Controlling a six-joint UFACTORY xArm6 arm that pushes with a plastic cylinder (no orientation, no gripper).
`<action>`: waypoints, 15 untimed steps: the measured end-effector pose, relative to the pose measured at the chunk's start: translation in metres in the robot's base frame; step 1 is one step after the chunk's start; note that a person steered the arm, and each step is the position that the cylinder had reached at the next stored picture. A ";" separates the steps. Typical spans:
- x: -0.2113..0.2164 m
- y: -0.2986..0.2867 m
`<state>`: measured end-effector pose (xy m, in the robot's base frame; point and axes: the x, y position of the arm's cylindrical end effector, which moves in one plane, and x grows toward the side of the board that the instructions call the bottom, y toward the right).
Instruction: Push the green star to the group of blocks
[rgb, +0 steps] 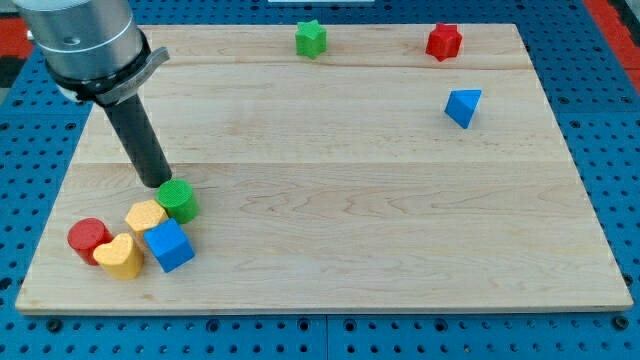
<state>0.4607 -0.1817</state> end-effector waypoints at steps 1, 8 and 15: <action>-0.037 0.012; -0.269 0.071; -0.267 0.215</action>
<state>0.1941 0.0335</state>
